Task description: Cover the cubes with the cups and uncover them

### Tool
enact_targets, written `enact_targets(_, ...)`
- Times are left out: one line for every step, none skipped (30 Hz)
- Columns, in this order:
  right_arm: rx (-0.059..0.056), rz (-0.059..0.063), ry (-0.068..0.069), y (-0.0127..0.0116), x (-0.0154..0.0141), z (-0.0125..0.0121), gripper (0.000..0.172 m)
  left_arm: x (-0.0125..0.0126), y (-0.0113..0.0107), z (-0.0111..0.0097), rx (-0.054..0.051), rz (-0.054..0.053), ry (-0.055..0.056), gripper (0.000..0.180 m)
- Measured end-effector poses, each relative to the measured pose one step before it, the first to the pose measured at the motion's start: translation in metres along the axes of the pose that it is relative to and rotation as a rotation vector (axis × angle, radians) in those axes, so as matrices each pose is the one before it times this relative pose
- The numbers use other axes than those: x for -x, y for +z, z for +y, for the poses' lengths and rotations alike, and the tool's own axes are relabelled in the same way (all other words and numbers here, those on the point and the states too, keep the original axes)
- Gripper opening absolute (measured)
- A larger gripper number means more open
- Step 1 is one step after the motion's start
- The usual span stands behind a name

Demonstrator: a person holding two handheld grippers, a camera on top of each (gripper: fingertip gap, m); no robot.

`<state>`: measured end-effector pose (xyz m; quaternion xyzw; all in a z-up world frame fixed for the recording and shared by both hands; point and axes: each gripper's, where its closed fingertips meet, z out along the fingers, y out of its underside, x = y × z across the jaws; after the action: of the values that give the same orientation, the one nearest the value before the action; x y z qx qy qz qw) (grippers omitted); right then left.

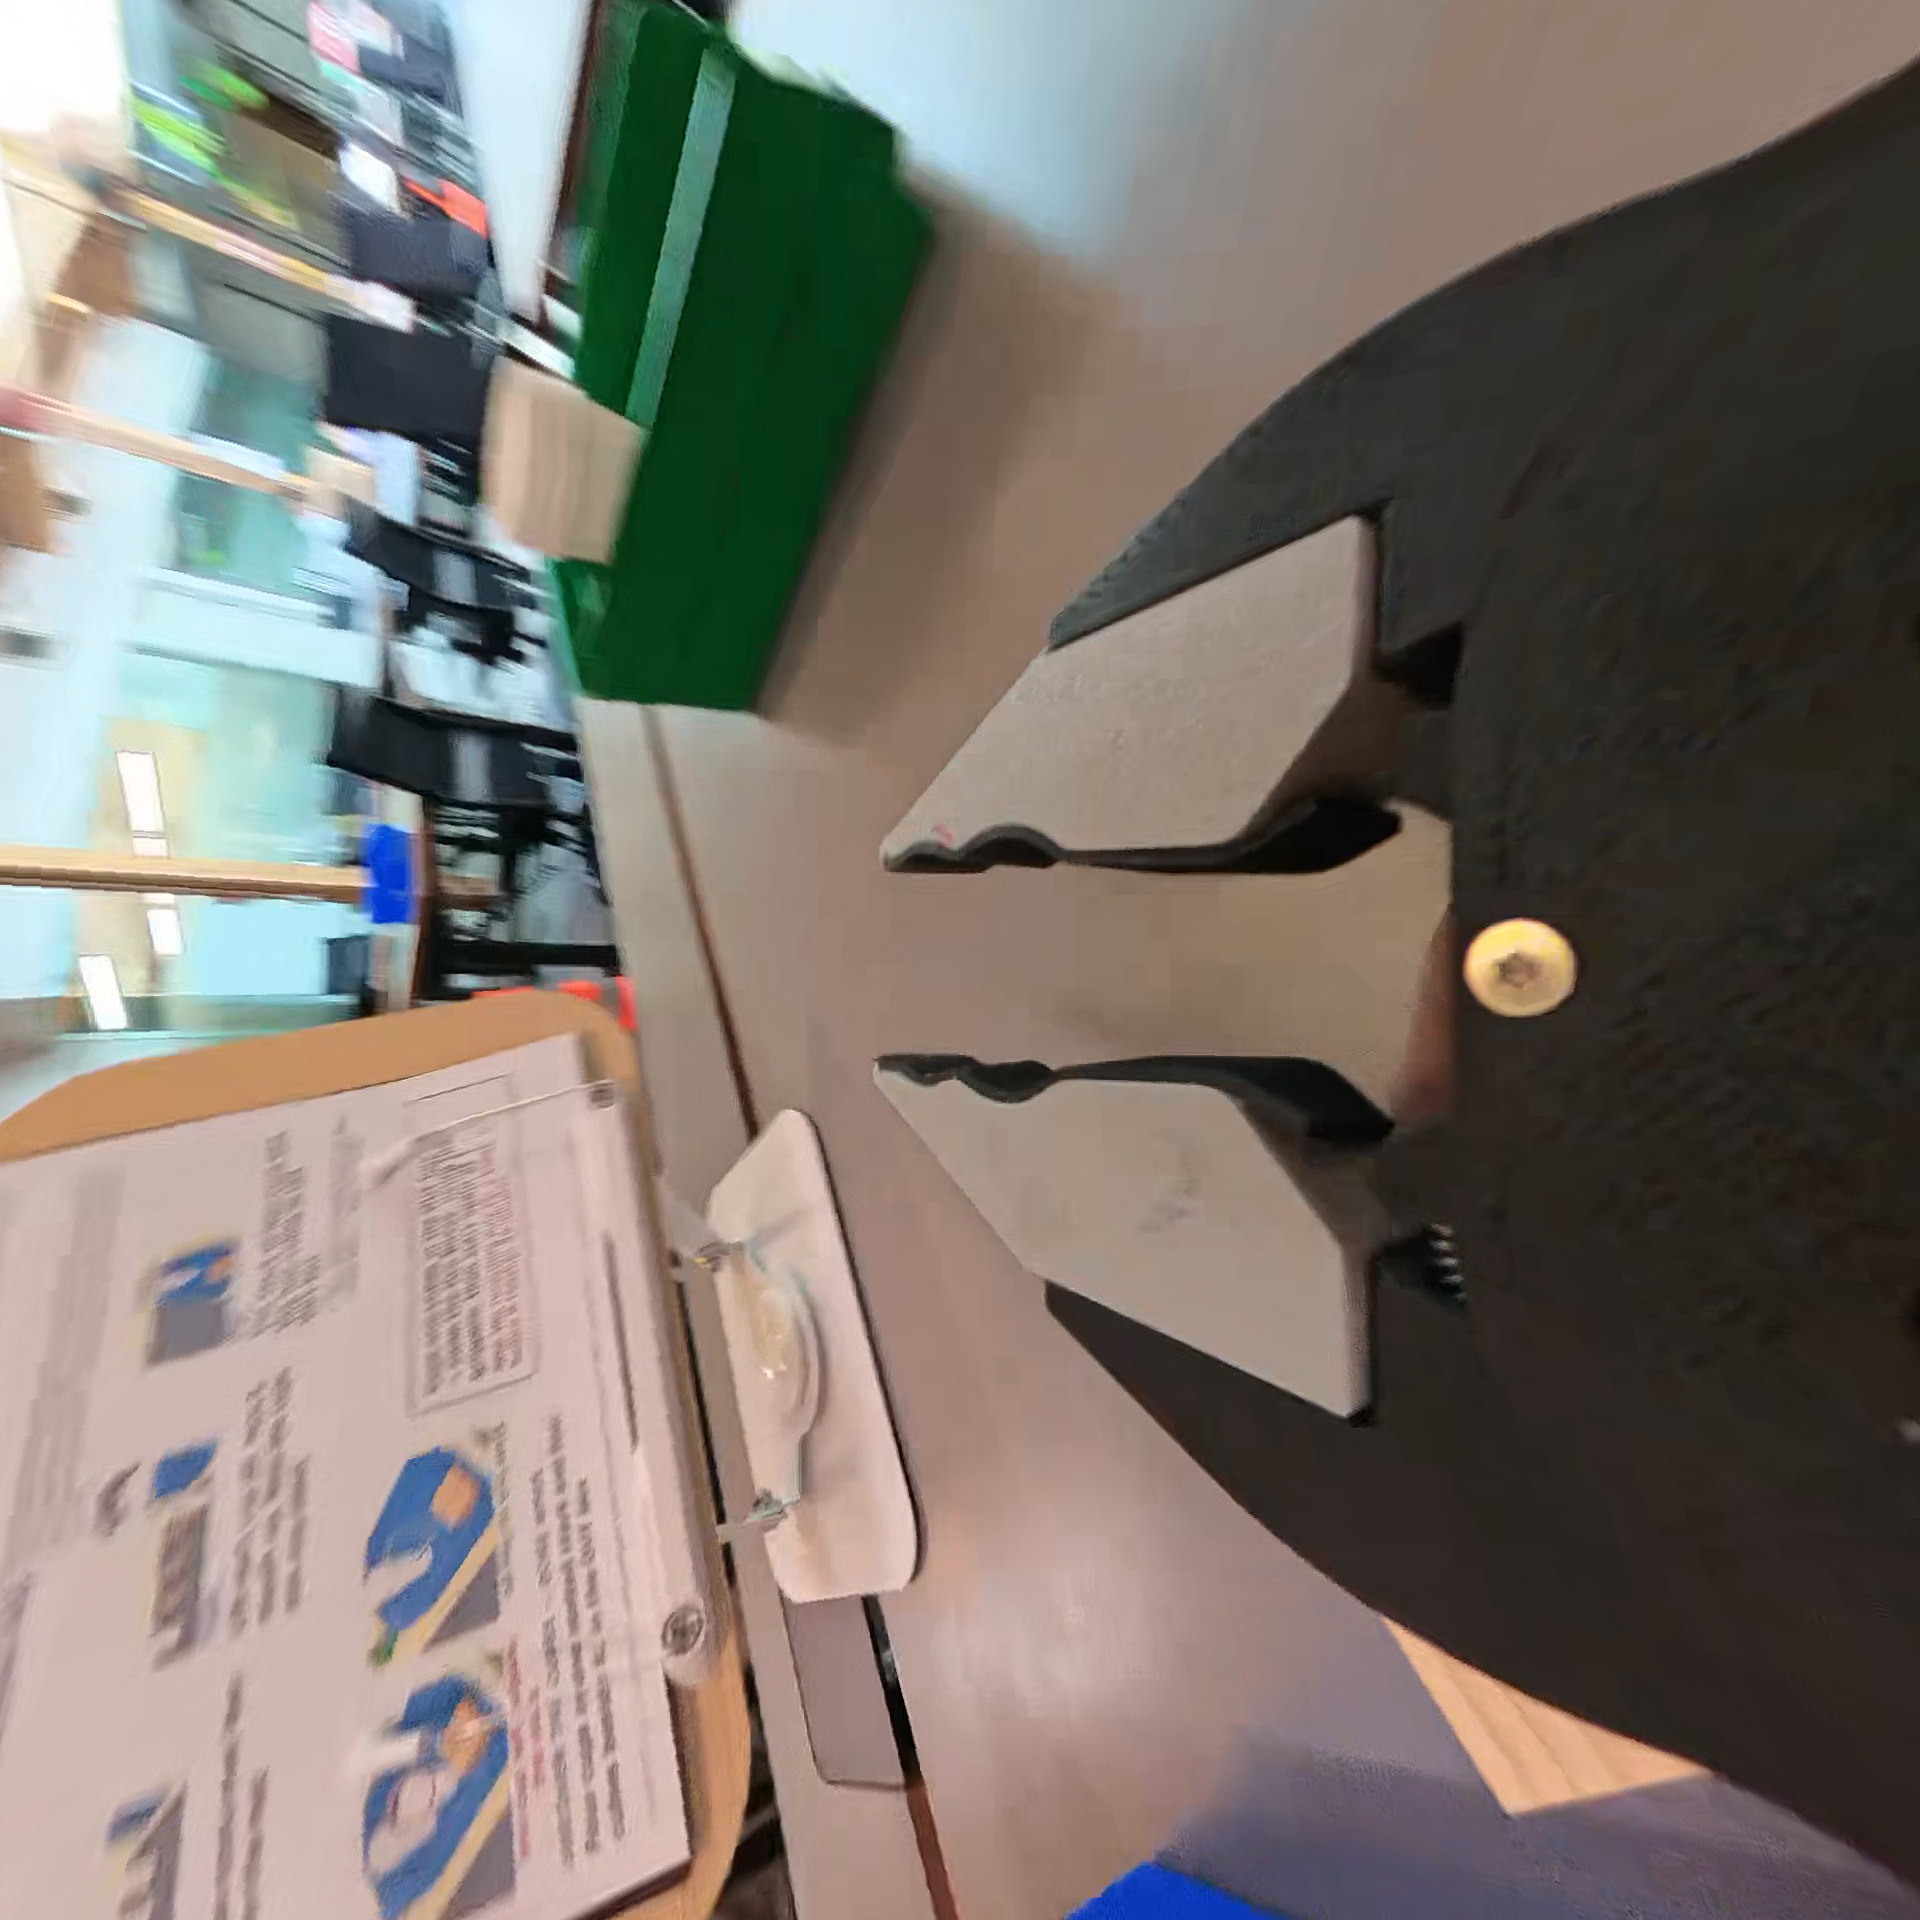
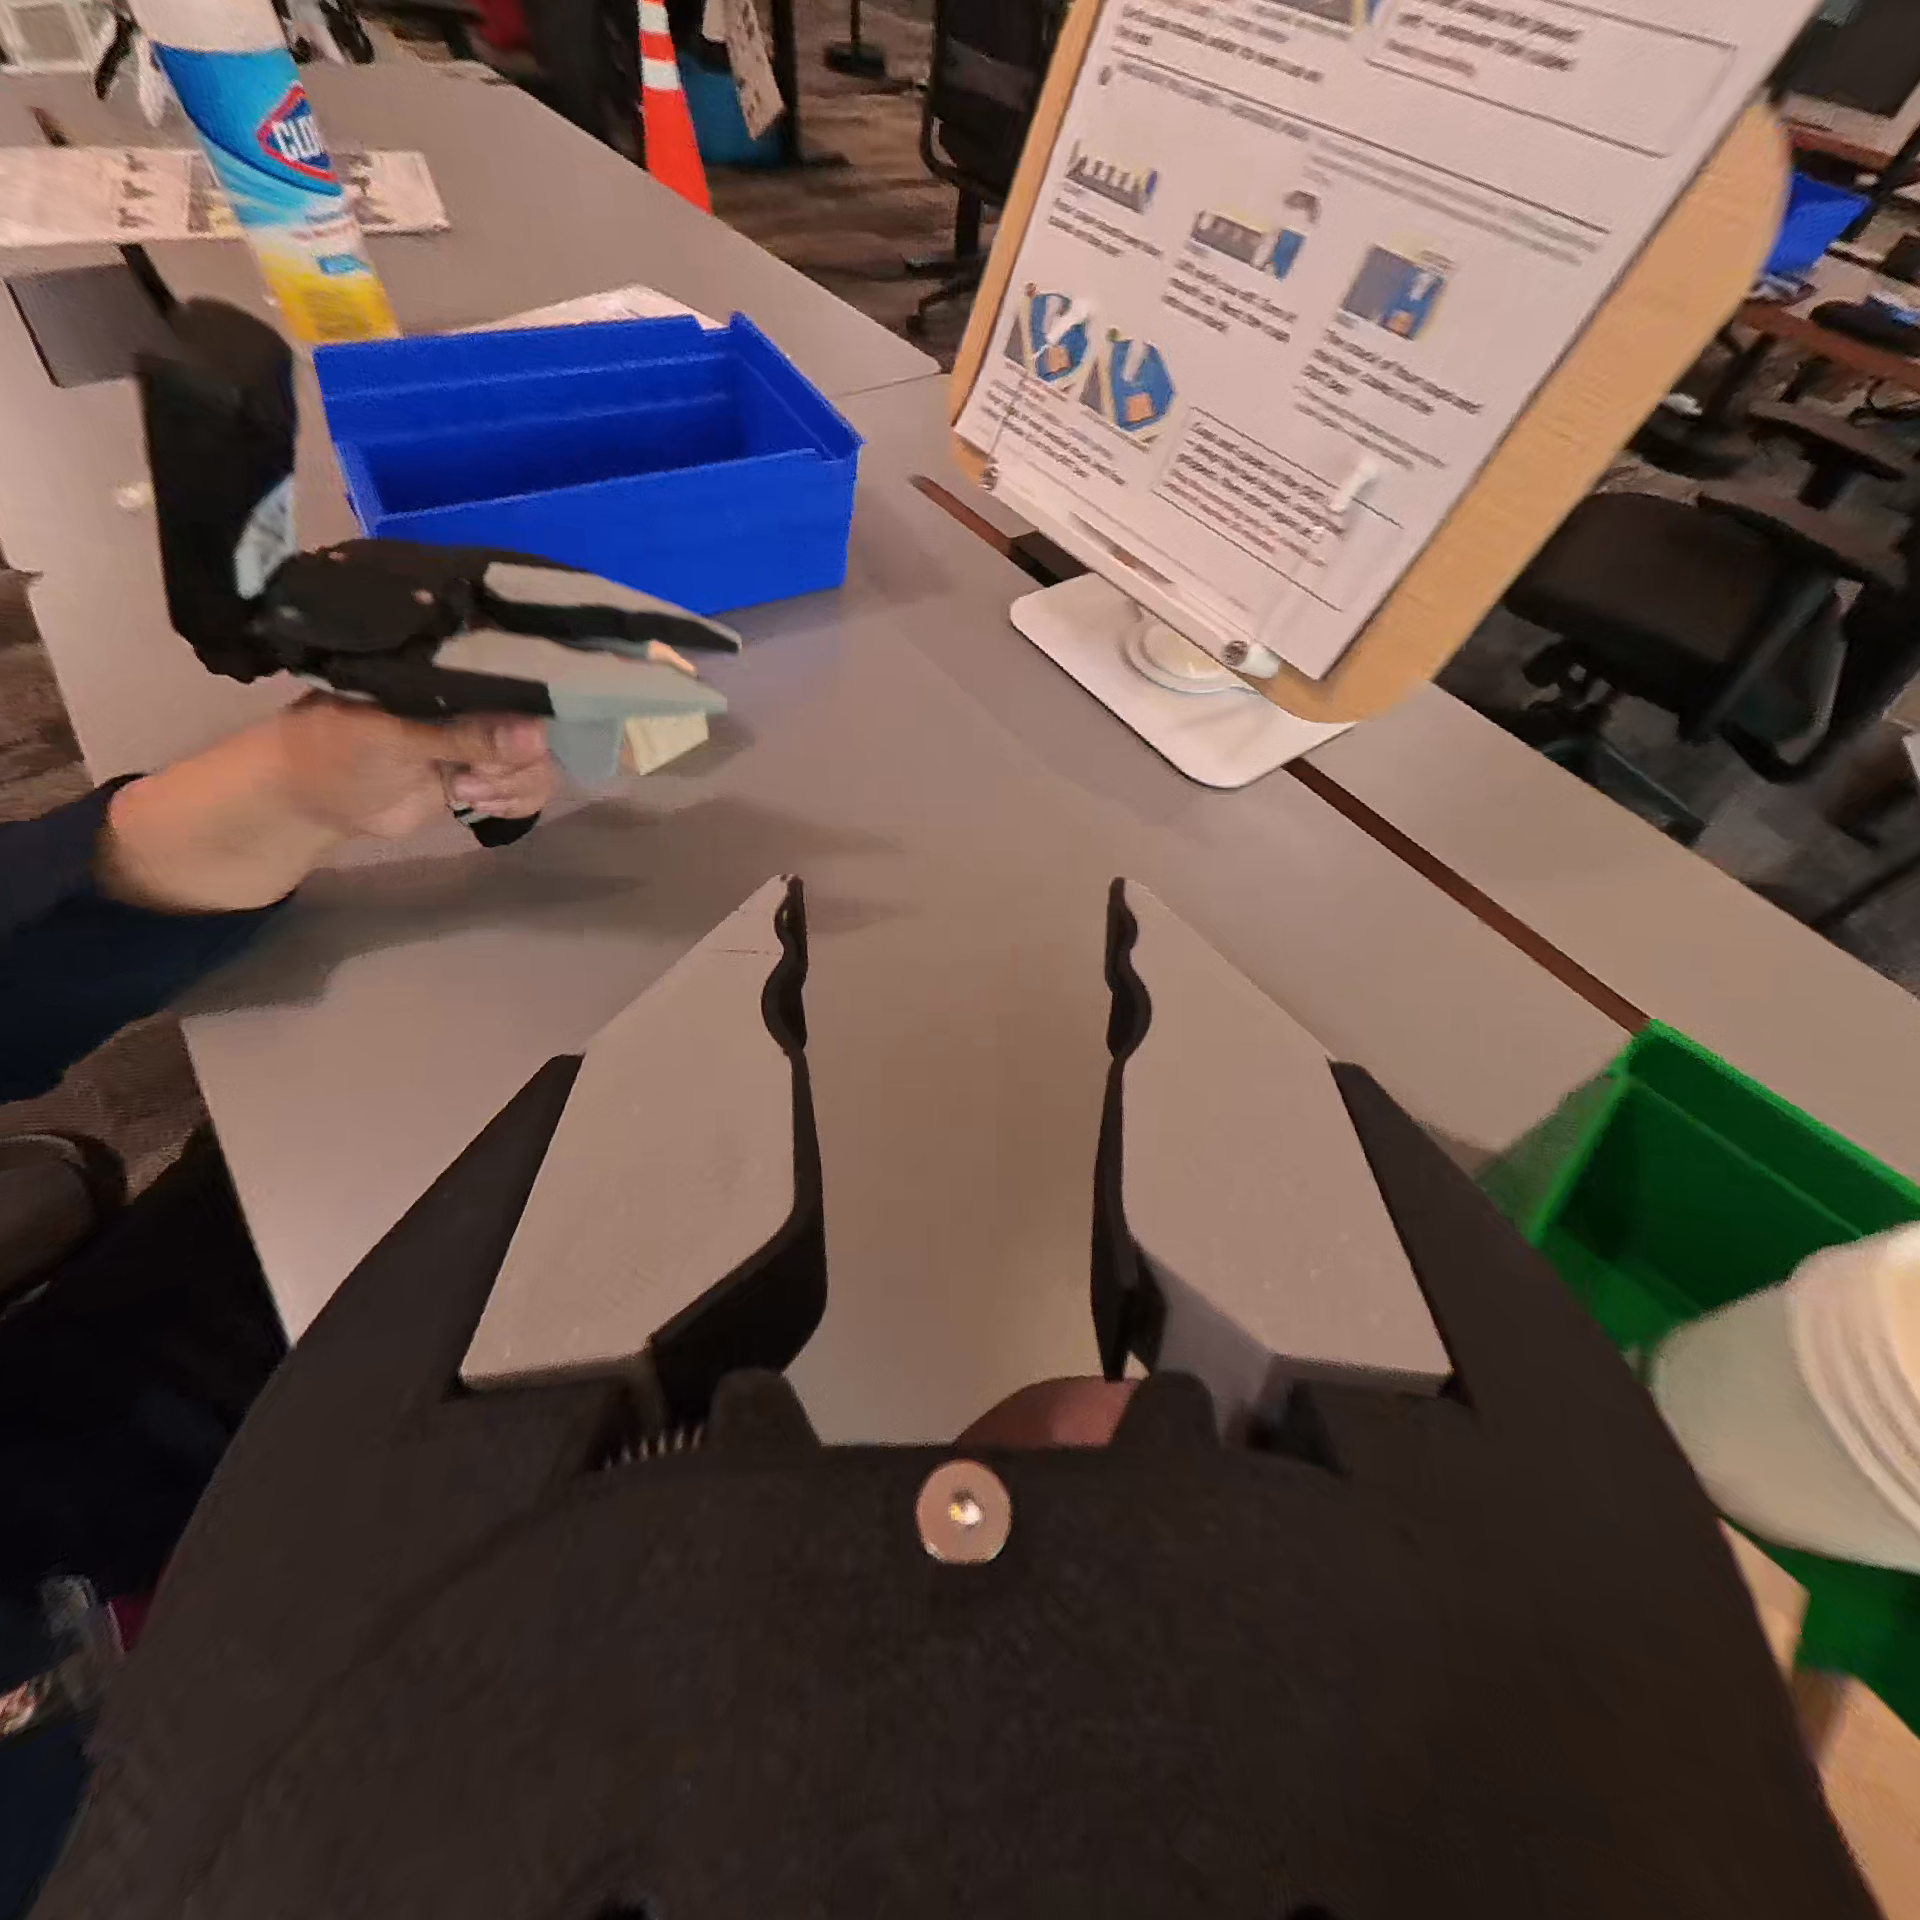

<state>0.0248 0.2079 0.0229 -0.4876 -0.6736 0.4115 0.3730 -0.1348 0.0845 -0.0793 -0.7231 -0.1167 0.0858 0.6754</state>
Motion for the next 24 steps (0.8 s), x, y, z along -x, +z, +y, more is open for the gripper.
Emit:
enact_targets(-0.0037, -0.0016, -0.0014, 0.01174, 0.00615, 0.00317, 0.055, 0.00492, -0.00781, -0.01324, -0.0627, 0.0075, -0.0618, 0.032)
enact_targets(0.0001, 0.0062, -0.0023, 0.01307, 0.00469, 0.00496, 0.054, 0.00891, -0.00783, -0.01324, -0.0607, -0.0241, -0.0352, 0.024)
enact_targets(-0.0003, 0.019, -0.0026, 0.01371, 0.00254, 0.00607, 0.053, 0.01507, -0.00802, -0.01129, -0.0492, -0.0701, 0.001, 0.012)
enact_targets(-0.0016, 0.041, -0.0031, 0.01366, -0.00041, 0.00641, 0.05, 0.02084, -0.00809, -0.00881, -0.037, -0.11, 0.0206, 0.0)
enact_targets(-0.0012, 0.0486, -0.0092, 0.01364, -0.00055, 0.00686, 0.049, 0.02206, -0.00708, -0.00597, -0.0238, -0.1143, 0.022, 0.0)
enact_targets(0.0013, 0.0359, -0.012, 0.01363, 0.00219, 0.00701, 0.048, 0.02057, -0.00546, -0.00038, 0.009, -0.1022, 0.0242, 0.0)
enact_targets(0.006, 0.0218, -0.0082, 0.01372, 0.00426, 0.00758, 0.049, 0.01667, -0.00391, 0.00575, 0.0419, -0.0756, 0.0355, 0.0)
enact_targets(0.0129, 0.0062, -0.0051, 0.01383, 0.006, 0.00856, 0.05, 0.01126, -0.0034, 0.0081, 0.0537, -0.0439, 0.0304, 0.0)
enact_targets(0.0154, -0.0072, -0.0026, 0.01369, 0.00677, 0.00878, 0.05, 0.00748, -0.00366, 0.00593, 0.0411, -0.0256, 0.0224, 0.0)
enact_targets(0.011, -0.0038, 0.0013, 0.01291, 0.00454, 0.00834, 0.05, 0.00703, -0.00431, 0.00422, 0.0225, -0.0317, 0.0384, 0.0)
enact_targets(0.003, 0.0034, 0.0033, 0.01158, 0.00185, 0.00725, 0.05, 0.0085, -0.00371, 0.00431, 0.02, -0.0504, 0.0509, 0.0)
enact_targets(-0.0043, 0.0074, 0.002, 0.0098, -0.00006, 0.00627, 0.05, 0.00741, -0.00235, 0.00505, 0.0271, -0.0469, 0.0484, 0.0)
enact_targets(-0.0083, 0.0187, -0.0066, 0.00765, -0.0026, 0.00564, 0.049, 0.004, -0.00131, 0.00537, 0.0295, -0.0285, 0.0366, 0.0)
enact_targets(0.0047, 0.0238, -0.0221, 0.00535, -0.00367, 0.006, 0.048, -0.00101, -0.00013, 0.00652, 0.0385, -0.0039, 0.0313, 0.0)
enact_targets(0.0238, 0.013, -0.0315, 0.00287, -0.00191, 0.0054, 0.049, -0.00226, 0.00123, 0.00713, 0.0455, -0.0053, 0.0323, 0.0)
enact_targets(0.0146, 0.0095, -0.0267, 0.00003, -0.00145, 0.00219, 0.052, -0.00295, 0.00235, 0.00583, 0.0351, -0.0105, 0.0441, 0.0)
enact_targets(-0.0112, 0.0116, -0.0172, -0.0023, -0.0018, -0.00074, 0.05, -0.00278, 0.00399, 0.00585, 0.0352, -0.0151, 0.0474, 0.0)
enact_targets(-0.0175, 0.0095, -0.0107, -0.00284, -0.0018, -0.0005, 0.048, -0.00355, 0.00563, 0.00664, 0.0403, -0.0103, 0.0437, 0.0)
enact_targets(-0.0045, 0.0073, -0.0031, -0.00227, -0.00231, 0.00172, 0.046, -0.0044, 0.00603, 0.00612, 0.0374, 0.0015, 0.0324, 0.0)
enact_targets(0.0045, 0.0046, 0.0058, -0.00166, -0.00306, 0.00255, 0.046, -0.0043, 0.0058, 0.00606, 0.0367, 0.007, 0.0249, 0.0)
enact_targets(0.0001, 0.0055, 0.0124, -0.00167, -0.00428, 0.00129, 0.046, -0.00139, 0.00501, 0.00498, 0.0287, -0.007, 0.0251, 0.0)
enact_targets(-0.007, 0.0115, 0.0159, -0.00203, -0.00578, -0.0002, 0.046, 0.00132, 0.00406, 0.00416, 0.0205, -0.0257, 0.0322, 0.0)
enact_targets(-0.009, 0.0117, 0.0177, -0.0018, -0.0062, -0.00077, 0.046, -0.00035, 0.00375, 0.00501, 0.0259, -0.0133, 0.0288, 0.0)
enact_targets(-0.0081, 0.0063, 0.0191, -0.00167, -0.00523, -0.001, 0.046, -0.0005, 0.00285, 0.00305, 0.0161, -0.0073, 0.0079, 0.0)
